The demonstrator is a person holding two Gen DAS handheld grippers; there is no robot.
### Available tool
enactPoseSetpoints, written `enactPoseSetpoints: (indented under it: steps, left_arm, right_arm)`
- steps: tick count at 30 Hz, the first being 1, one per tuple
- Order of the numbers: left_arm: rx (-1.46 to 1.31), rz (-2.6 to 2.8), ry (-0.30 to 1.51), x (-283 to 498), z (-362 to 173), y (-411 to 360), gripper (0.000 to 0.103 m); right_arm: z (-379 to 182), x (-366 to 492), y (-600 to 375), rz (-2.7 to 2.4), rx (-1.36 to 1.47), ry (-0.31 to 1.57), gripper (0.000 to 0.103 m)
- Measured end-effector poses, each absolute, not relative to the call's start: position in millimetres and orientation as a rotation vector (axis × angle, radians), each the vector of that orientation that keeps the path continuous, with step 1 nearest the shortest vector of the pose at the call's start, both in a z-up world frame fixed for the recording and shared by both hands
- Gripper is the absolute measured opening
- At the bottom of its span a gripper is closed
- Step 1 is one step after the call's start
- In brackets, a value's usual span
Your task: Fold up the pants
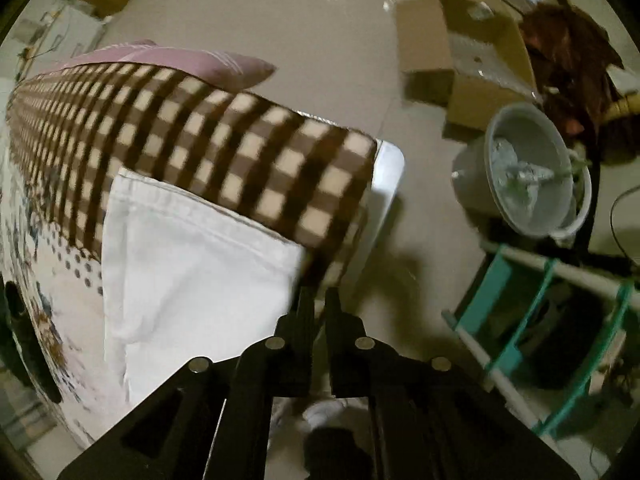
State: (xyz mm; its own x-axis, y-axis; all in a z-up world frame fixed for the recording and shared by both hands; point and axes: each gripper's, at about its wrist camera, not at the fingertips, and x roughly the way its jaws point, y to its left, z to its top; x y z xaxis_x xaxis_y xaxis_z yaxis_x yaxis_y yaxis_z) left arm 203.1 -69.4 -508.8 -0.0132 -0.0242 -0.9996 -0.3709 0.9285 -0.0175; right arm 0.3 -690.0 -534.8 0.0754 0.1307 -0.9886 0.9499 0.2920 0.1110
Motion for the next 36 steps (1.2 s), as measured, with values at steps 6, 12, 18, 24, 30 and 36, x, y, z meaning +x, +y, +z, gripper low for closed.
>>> enactPoseSetpoints:
  steps: [6, 12, 18, 24, 30, 36]
  left_arm:
    - [-0.239, 0.272, 1.556, 212, -507, -65, 0.078]
    - [-0.205, 0.277, 1.560, 216, -513, -73, 0.078]
    - [-0.180, 0.267, 1.588, 211, -527, -74, 0.078]
    - [-0.218, 0.287, 1.606, 204, -527, -58, 0.078]
    - [-0.278, 0.335, 1.614, 184, -519, -30, 0.078]
    - [-0.378, 0.404, 1.558, 180, -496, 8, 0.078]
  right_arm:
    - [-483, 64, -645, -0.664, 1.026, 1.276, 0.044]
    - [-537, 143, -606, -0.548, 1.228, 1.361, 0.044]
    - [-575, 174, -587, -0.655, 1.226, 1.408, 0.013]
    - [-548, 189, -579, -0.666, 1.065, 1.356, 0.002]
    - [-541, 212, -579, -0.624, 1.004, 1.345, 0.002]
    - [-531, 211, -555, -0.440, 0.962, 1.417, 0.051]
